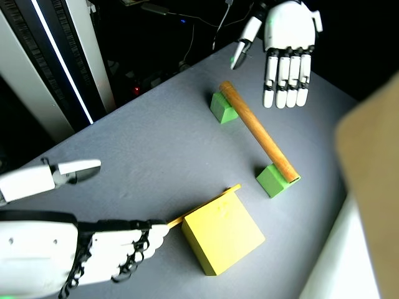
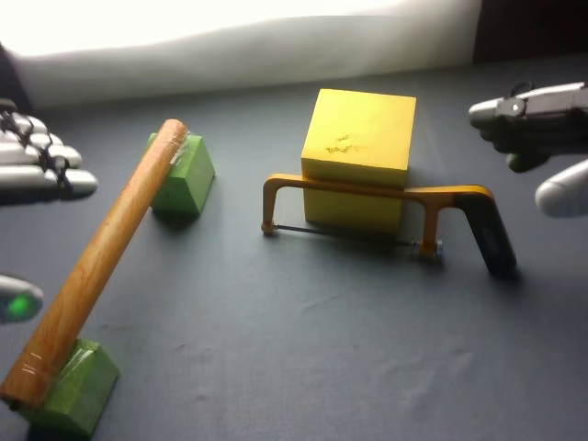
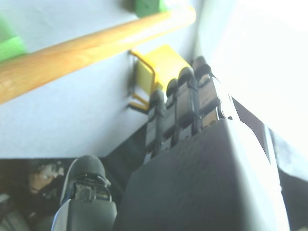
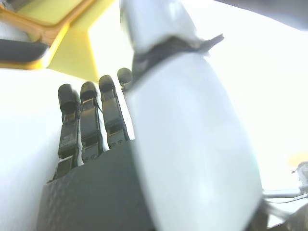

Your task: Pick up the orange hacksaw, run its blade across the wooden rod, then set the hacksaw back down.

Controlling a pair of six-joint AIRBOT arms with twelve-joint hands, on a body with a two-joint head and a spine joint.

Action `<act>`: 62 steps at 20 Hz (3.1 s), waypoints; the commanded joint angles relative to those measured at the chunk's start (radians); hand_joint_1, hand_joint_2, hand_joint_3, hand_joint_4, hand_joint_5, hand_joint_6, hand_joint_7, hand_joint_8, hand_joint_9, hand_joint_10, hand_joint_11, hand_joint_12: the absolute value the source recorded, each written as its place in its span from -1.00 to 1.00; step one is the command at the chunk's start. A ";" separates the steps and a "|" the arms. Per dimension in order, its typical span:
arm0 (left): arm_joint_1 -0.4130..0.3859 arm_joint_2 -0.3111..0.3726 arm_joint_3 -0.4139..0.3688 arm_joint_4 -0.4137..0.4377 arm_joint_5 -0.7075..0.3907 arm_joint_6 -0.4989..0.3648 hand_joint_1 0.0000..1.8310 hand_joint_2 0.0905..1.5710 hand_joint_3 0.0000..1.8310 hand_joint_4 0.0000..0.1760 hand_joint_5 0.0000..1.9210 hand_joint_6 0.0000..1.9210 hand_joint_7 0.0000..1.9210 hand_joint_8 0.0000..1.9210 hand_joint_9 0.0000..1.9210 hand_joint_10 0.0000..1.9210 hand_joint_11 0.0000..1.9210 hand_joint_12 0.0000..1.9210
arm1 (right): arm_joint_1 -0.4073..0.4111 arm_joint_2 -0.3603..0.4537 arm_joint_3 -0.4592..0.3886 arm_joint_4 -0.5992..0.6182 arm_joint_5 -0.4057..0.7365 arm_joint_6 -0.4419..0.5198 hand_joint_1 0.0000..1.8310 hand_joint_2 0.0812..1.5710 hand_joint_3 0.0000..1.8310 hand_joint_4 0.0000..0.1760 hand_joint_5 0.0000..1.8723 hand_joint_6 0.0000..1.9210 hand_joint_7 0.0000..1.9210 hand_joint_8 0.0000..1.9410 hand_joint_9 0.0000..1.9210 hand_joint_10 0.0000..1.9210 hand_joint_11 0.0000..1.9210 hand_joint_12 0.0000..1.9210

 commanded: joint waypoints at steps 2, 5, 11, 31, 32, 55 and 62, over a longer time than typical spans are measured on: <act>-0.003 0.063 -0.055 -0.040 -0.025 -0.007 -1.00 0.46 -1.00 -1.00 -0.84 -1.00 -0.88 -1.00 -0.91 -0.99 -1.00 -0.82 | -0.018 0.016 0.017 0.055 -0.008 0.043 0.13 0.32 -1.00 -1.00 -0.83 -0.99 -0.86 -0.99 -0.83 -0.99 -1.00 -0.20; -0.003 0.129 -0.101 0.067 -0.149 -0.026 -1.00 0.47 -1.00 -1.00 -0.84 -0.99 -0.86 -0.99 -0.91 -0.99 -1.00 -0.82 | -0.061 0.010 0.050 0.056 -0.010 0.063 0.14 0.32 -1.00 -1.00 -0.84 -1.00 -0.88 -1.00 -0.83 -1.00 -1.00 -0.29; 0.073 0.193 -0.134 0.132 -0.277 -0.052 -1.00 0.47 -1.00 -1.00 -0.85 -1.00 -0.88 -1.00 -0.91 -1.00 -1.00 -0.82 | -0.111 -0.058 0.131 0.056 0.030 0.104 0.12 0.33 -1.00 -1.00 -0.85 -1.00 -0.90 -1.00 -0.86 -1.00 -1.00 -0.29; 0.202 0.107 -0.177 0.244 0.013 -0.114 -1.00 0.48 -1.00 -1.00 -0.86 -1.00 -0.89 -1.00 -0.91 -1.00 -1.00 -0.71 | -0.230 -0.341 0.266 0.716 0.096 -0.375 0.13 0.27 -1.00 -1.00 -0.83 -1.00 -0.87 -1.00 -0.83 -1.00 -1.00 -0.19; 0.202 0.105 -0.175 0.244 0.020 -0.116 -1.00 0.48 -1.00 -1.00 -0.85 -1.00 -0.88 -1.00 -0.91 -1.00 -1.00 -0.69 | -0.231 -0.346 0.266 0.734 0.096 -0.377 0.13 0.28 -1.00 -1.00 -0.83 -1.00 -0.88 -1.00 -0.84 -1.00 -1.00 -0.19; 0.248 0.080 -0.168 0.244 0.060 -0.125 -1.00 0.48 -1.00 -1.00 -0.90 -1.00 -0.92 -1.00 -0.94 -1.00 -1.00 -0.77 | -0.305 -0.389 0.165 1.304 0.148 -0.795 0.17 0.28 -1.00 -1.00 -0.79 -0.99 -0.84 -1.00 -0.81 -0.99 -1.00 -0.05; 0.256 0.079 -0.170 0.244 0.060 -0.125 -1.00 0.49 -1.00 -1.00 -0.90 -1.00 -0.91 -1.00 -0.94 -1.00 -1.00 -0.79 | -0.323 -0.392 0.127 1.422 0.168 -0.902 0.34 0.45 -1.00 -1.00 -0.41 -0.98 -0.34 -0.97 -0.23 -0.94 -0.49 0.03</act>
